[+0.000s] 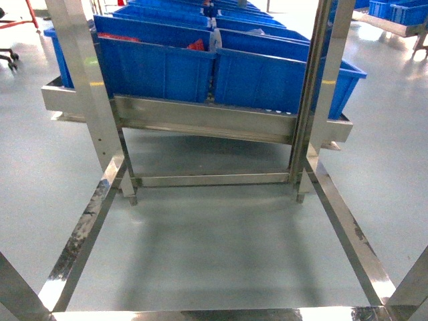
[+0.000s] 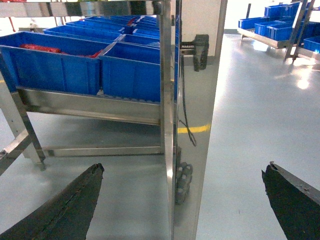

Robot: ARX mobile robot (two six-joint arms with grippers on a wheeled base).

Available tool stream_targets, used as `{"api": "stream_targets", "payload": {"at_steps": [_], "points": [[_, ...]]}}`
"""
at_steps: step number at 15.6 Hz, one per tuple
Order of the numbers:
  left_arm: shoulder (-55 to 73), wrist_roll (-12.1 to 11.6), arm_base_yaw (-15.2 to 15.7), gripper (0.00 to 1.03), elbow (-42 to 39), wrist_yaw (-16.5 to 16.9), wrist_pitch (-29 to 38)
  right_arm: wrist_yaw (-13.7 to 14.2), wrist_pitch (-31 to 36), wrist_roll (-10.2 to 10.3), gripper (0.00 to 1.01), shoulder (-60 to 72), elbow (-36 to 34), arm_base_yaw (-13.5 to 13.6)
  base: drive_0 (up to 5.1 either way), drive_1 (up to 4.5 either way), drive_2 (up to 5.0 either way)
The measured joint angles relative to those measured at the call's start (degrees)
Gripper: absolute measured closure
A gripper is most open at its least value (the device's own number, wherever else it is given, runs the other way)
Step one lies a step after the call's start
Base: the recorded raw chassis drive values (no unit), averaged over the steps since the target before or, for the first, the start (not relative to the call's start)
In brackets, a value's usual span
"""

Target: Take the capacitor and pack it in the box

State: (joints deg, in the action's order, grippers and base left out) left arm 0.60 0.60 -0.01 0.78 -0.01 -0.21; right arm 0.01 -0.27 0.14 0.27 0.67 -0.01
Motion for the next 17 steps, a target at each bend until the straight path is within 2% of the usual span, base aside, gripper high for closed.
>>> {"api": "stream_targets", "payload": {"at_steps": [17], "points": [[0.00, -0.02, 0.00, 0.05, 0.00, 0.00, -0.20, -0.02, -0.07, 0.00, 0.03, 0.00, 0.00, 0.00, 0.0, 0.00, 0.0]]}}
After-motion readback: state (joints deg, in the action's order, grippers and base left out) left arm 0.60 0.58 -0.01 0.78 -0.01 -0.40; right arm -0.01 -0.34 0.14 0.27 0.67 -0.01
